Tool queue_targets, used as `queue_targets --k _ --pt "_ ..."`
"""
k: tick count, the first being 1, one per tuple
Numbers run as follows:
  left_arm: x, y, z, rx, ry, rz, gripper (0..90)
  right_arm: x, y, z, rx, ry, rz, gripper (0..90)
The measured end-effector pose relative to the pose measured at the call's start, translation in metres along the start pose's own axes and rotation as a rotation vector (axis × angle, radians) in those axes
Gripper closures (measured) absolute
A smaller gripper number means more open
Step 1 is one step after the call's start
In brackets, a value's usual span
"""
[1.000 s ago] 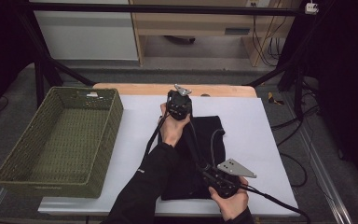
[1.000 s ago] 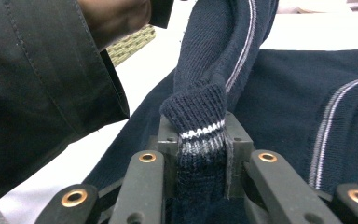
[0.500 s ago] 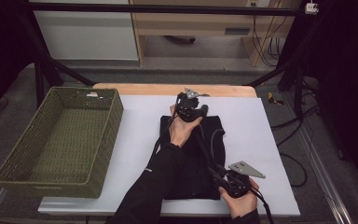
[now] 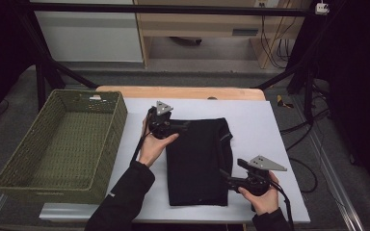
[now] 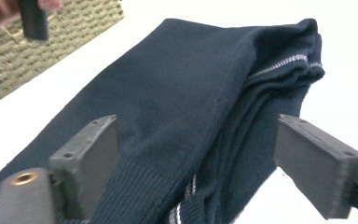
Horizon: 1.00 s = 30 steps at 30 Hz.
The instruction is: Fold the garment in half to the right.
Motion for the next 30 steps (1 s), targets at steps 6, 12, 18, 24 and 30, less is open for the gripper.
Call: queue_targets --k 6,12,18,24,30 --pt "0.018 -0.022 0.007 0.035 -0.061 0.015 0.5 -0.001 0.006 -0.005 0.025 0.022 0.031 11.4" --pt "0.039 -0.04 0.005 0.037 -0.118 0.021 0.4 -0.001 0.006 -0.007 0.029 0.042 0.06 12.8" --pt "0.062 -0.066 -0.004 0.038 -0.168 0.053 0.5 -0.002 0.003 -0.005 0.023 0.06 0.09 16.8" --pt "0.073 -0.098 -0.016 0.052 -0.191 0.119 2.9 -0.006 -0.001 -0.003 0.014 0.069 0.129 23.9" --pt "0.077 -0.112 -0.029 0.017 -0.205 0.152 5.3 -0.009 -0.006 0.0 0.009 0.065 0.172 30.1"
Point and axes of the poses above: each handheld gripper's, and its own axes: x roughly backward along the jaws, y roughly out of its top, z roughly to its left, the point moved 4 cm from there along -x, roughly forward along the jaws, and after that the axes turned 2 degrees about y, right-handed, at the moved point
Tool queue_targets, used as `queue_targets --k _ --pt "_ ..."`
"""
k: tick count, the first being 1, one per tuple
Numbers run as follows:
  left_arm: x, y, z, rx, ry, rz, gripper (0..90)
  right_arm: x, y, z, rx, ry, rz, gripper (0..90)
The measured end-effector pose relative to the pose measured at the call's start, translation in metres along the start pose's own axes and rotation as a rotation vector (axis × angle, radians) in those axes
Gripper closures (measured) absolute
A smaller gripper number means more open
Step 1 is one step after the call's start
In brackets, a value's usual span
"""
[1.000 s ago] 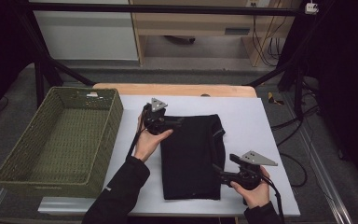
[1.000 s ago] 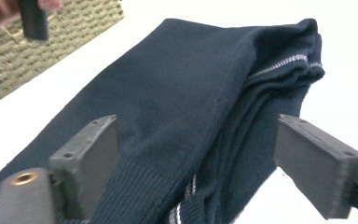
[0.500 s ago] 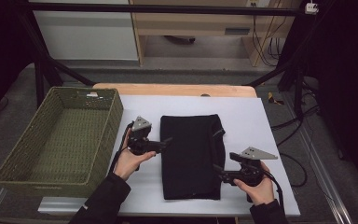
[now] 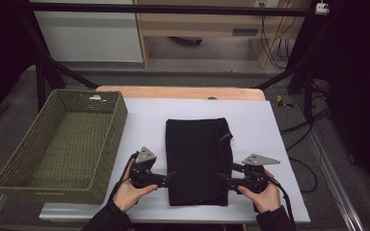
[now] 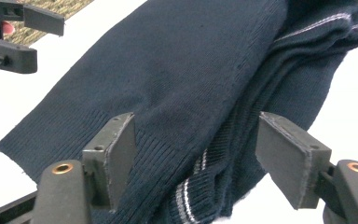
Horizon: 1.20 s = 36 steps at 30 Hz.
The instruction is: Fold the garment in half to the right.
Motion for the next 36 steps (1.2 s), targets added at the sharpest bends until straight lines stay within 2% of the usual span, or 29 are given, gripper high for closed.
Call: queue_targets --k 4,6,7,10,12,15,20,26,30,34,36 --pt "-0.003 -0.013 -0.006 -0.031 0.0 0.035 10.6 -0.003 -0.003 0.002 0.003 0.008 0.021 32.1" --pt "-0.006 -0.019 -0.007 -0.036 -0.034 0.07 14.9 -0.005 -0.005 0.003 -0.007 0.006 0.04 33.9" --pt "-0.007 -0.021 -0.007 -0.03 -0.044 0.086 16.2 -0.006 -0.005 0.003 -0.01 0.006 0.05 35.6" --pt "-0.008 -0.023 -0.008 0.02 -0.084 0.108 25.0 -0.008 -0.01 0.002 -0.028 -0.006 0.079 41.4" --pt "-0.008 -0.025 -0.011 0.023 -0.099 0.124 32.9 -0.01 -0.012 0.001 -0.039 -0.011 0.086 43.1" --pt "-0.009 -0.027 -0.015 0.01 -0.097 0.133 38.0 -0.009 -0.013 0.0 -0.06 -0.013 0.096 49.4" --pt "-0.013 -0.032 -0.018 0.032 -0.098 0.144 48.3 -0.007 -0.014 -0.002 -0.088 -0.013 0.121 57.5" --pt "-0.014 -0.032 -0.023 0.023 -0.083 0.166 67.0 -0.006 -0.017 -0.003 -0.103 -0.011 0.137 76.7" --pt "-0.012 -0.029 -0.024 0.007 -0.069 0.171 81.3 -0.005 -0.017 0.0 -0.109 -0.004 0.144 79.1" --pt "-0.008 -0.028 -0.02 0.002 -0.077 0.183 83.4 0.004 -0.014 0.003 -0.137 0.024 0.148 79.4" --pt "-0.006 -0.027 -0.018 0.005 -0.084 0.18 83.6 0.006 -0.014 0.002 -0.142 0.013 0.154 79.0"
Point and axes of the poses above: each handheld gripper's, and its own axes: x roughly backward along the jaws, y roughly out of its top, z roughly to its left, the point moved 4 cm from there along -x, roughly forward along the jaws, and after that the axes turned 2 degrees about y, right-handed, at the moved point
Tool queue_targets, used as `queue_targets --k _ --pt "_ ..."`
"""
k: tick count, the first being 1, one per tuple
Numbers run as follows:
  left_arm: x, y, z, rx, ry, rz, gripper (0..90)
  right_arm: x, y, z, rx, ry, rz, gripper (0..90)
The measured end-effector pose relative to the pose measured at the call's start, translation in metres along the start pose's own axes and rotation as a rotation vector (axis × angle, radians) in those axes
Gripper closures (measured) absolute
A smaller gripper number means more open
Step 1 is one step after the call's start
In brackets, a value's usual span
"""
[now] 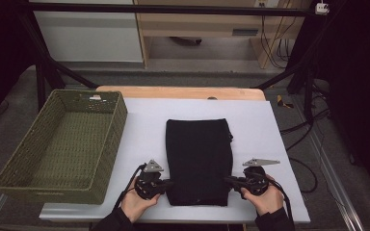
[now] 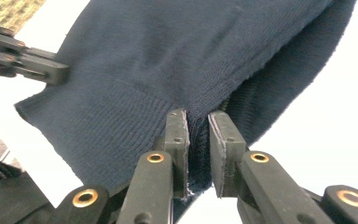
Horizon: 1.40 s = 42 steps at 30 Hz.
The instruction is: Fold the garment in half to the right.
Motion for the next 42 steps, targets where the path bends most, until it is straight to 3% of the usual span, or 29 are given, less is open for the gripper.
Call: queue_targets --k 4,6,12,14,20,23,25,28,30,33,36,42 --pt "-0.002 -0.002 -0.001 -0.024 0.015 0.002 83.5 -0.008 -0.008 -0.009 -0.016 -0.036 0.05 75.5" --pt "-0.003 -0.002 -0.001 -0.02 0.011 -0.006 83.3 -0.008 -0.009 -0.011 -0.037 -0.028 0.046 73.0" --pt "-0.003 -0.003 -0.001 -0.028 0.01 -0.022 79.6 -0.005 -0.01 -0.011 -0.034 -0.013 0.052 68.8" --pt "-0.002 -0.001 -0.001 -0.035 0.01 -0.024 73.8 -0.003 -0.008 -0.011 -0.03 0.0 0.035 61.6" --pt "0.004 0.006 0.001 -0.077 0.007 -0.1 48.2 0.003 0.0 -0.019 -0.035 0.014 -0.049 40.9" --pt "0.008 0.009 0.004 -0.088 0.004 -0.132 38.9 0.001 0.003 -0.024 0.001 0.012 -0.117 32.5" --pt "0.01 0.011 0.007 -0.087 0.003 -0.152 34.3 0.0 0.006 -0.027 0.037 -0.013 -0.168 31.1" --pt "0.013 0.015 0.011 -0.082 -0.001 -0.175 26.8 -0.001 0.008 -0.031 0.079 -0.029 -0.199 25.0" --pt "0.014 0.017 0.013 -0.084 -0.002 -0.181 21.2 -0.003 0.008 -0.032 0.095 -0.032 -0.187 20.9" --pt "0.016 0.019 0.018 -0.09 0.033 -0.196 14.7 -0.006 0.007 -0.033 0.099 -0.032 -0.155 15.9" --pt "0.016 0.02 0.021 -0.08 0.027 -0.195 8.6 -0.008 0.006 -0.035 0.108 -0.037 -0.122 13.7" --pt "0.017 0.027 0.025 -0.091 0.034 -0.186 2.4 -0.008 0.006 -0.034 0.109 -0.024 -0.127 11.6"
Point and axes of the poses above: each handheld gripper's, and its own axes: x roughly backward along the jaws, y roughly out of its top, z roughly to its left, the point moved 4 cm from there along -x, roughly forward along the jaws, and after that the axes turned 2 degrees about y, right-handed, at the moved point
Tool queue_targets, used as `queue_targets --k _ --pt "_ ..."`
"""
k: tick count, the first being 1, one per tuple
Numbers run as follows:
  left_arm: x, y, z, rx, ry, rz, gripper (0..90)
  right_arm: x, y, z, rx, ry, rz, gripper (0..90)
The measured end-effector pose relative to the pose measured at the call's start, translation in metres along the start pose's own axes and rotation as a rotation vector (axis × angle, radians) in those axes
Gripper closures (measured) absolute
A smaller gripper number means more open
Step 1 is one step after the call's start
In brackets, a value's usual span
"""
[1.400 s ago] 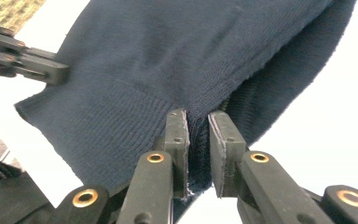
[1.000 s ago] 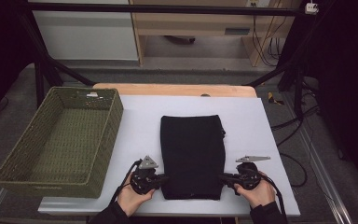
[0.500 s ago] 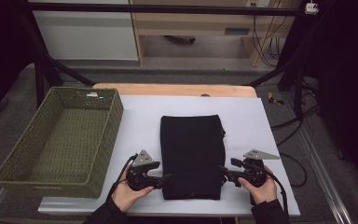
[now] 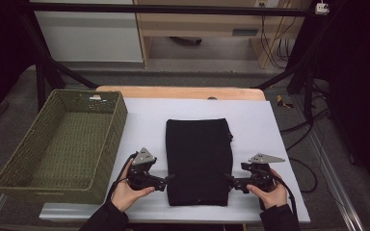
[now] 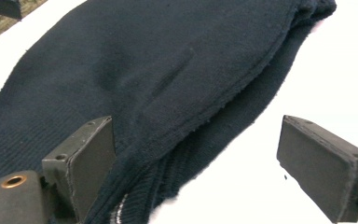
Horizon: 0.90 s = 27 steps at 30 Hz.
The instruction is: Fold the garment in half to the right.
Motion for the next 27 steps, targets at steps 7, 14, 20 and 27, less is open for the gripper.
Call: queue_targets --k 7,14,20,27 --pt "0.001 0.008 0.009 0.002 0.012 0.0 2.0 0.0 0.0 0.0 -0.003 0.007 0.005 10.5" --pt "0.005 0.021 0.019 0.017 0.015 -0.022 2.0 0.0 0.0 0.002 -0.007 0.006 -0.008 10.6" --pt "0.005 0.031 0.025 0.005 0.031 -0.033 2.0 0.001 0.001 0.002 -0.013 0.004 -0.01 10.5" --pt "-0.006 0.041 0.033 0.019 0.036 -0.032 2.0 0.002 0.001 0.003 -0.009 0.012 -0.012 10.2"
Point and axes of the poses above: each handheld gripper's, and its own axes: x roughly backward along the jaws, y roughly out of its top, z roughly to its left, the point moved 4 cm from there along -x, roughly forward along the jaws, and after that the axes turned 2 degrees about y, right-handed, at the moved point
